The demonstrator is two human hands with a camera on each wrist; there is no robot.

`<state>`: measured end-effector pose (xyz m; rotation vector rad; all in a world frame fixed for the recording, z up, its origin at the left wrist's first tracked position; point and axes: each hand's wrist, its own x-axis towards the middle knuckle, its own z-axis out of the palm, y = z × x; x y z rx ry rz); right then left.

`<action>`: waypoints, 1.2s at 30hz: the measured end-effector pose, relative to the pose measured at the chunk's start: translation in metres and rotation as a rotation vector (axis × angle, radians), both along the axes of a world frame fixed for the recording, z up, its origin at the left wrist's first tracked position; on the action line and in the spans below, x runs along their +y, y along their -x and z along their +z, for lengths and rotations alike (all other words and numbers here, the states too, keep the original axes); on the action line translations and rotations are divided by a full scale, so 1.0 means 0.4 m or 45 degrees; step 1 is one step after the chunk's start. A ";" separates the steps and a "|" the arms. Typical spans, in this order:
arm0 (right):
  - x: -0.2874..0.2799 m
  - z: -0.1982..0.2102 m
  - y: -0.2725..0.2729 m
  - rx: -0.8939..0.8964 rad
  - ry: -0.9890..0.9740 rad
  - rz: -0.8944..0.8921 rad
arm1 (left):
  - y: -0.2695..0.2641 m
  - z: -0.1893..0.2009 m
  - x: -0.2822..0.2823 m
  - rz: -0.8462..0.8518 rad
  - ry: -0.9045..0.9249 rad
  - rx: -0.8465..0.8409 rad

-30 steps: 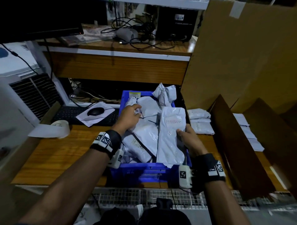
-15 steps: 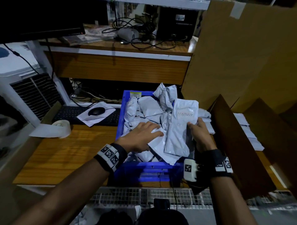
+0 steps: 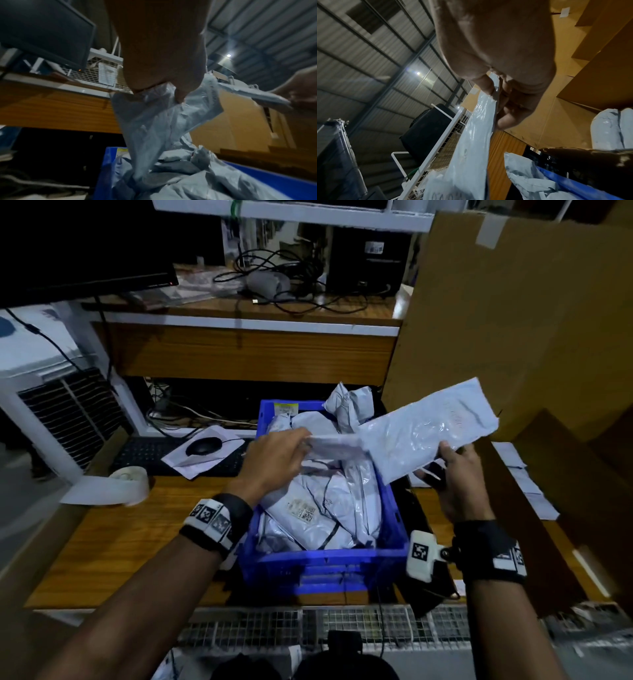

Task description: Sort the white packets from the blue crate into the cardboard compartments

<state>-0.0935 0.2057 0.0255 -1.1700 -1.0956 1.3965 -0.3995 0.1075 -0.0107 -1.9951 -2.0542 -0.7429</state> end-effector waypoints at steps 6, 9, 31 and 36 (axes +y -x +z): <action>-0.025 0.023 0.018 -0.019 -0.037 0.054 | 0.030 0.000 -0.007 0.103 0.044 -0.913; -0.058 0.026 0.047 -0.044 -0.011 0.178 | 0.019 0.014 -0.026 -0.075 0.098 -1.472; -0.237 0.026 0.034 -0.166 -0.019 0.156 | -0.046 0.009 -0.170 -0.304 0.089 -1.680; -0.316 0.000 -0.115 -0.330 0.027 -0.047 | -0.162 -0.037 -0.184 -0.408 0.190 -1.688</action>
